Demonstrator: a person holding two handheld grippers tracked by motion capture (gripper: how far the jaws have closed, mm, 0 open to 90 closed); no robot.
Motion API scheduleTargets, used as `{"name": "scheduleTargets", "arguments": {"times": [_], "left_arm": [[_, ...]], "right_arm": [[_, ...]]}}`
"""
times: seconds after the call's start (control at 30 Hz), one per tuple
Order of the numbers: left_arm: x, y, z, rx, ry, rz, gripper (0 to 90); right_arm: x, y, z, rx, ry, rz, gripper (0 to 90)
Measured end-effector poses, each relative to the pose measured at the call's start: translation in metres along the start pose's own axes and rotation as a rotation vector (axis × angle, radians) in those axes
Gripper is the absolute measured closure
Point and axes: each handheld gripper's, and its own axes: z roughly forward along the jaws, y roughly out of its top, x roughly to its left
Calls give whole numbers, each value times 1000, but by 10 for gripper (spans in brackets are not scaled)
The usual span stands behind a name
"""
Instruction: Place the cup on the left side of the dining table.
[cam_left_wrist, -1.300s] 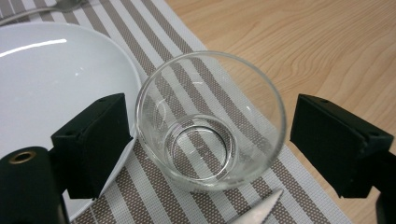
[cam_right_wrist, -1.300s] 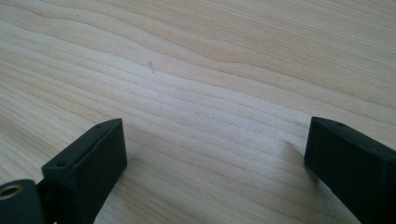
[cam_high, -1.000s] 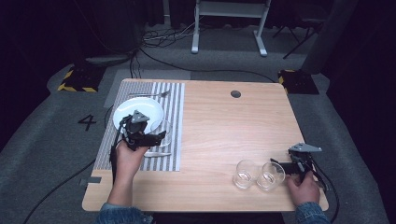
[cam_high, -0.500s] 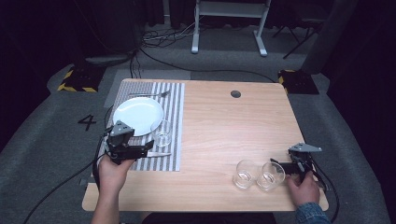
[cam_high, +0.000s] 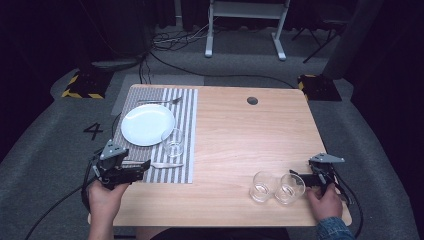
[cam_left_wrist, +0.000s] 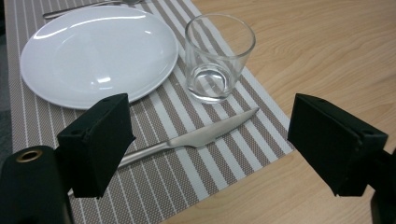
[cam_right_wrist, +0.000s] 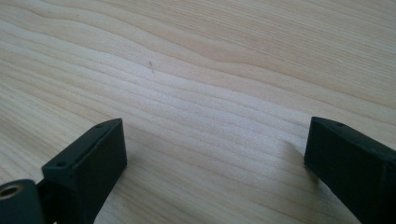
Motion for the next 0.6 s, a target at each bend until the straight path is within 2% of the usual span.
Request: {"name": "scheduleTargets", "arguments": {"times": [0.3, 0.53, 0.6], "left_arm": [[4, -22, -21, 3, 28, -31, 140], [8, -36, -27, 3, 28, -58, 133], [11, -41, -27, 18, 22, -66, 130]], "right_arm": [[0, 0, 0, 0, 0, 0, 61], [0, 0, 0, 0, 0, 0, 61], [0, 0, 0, 0, 0, 0, 61]]}}
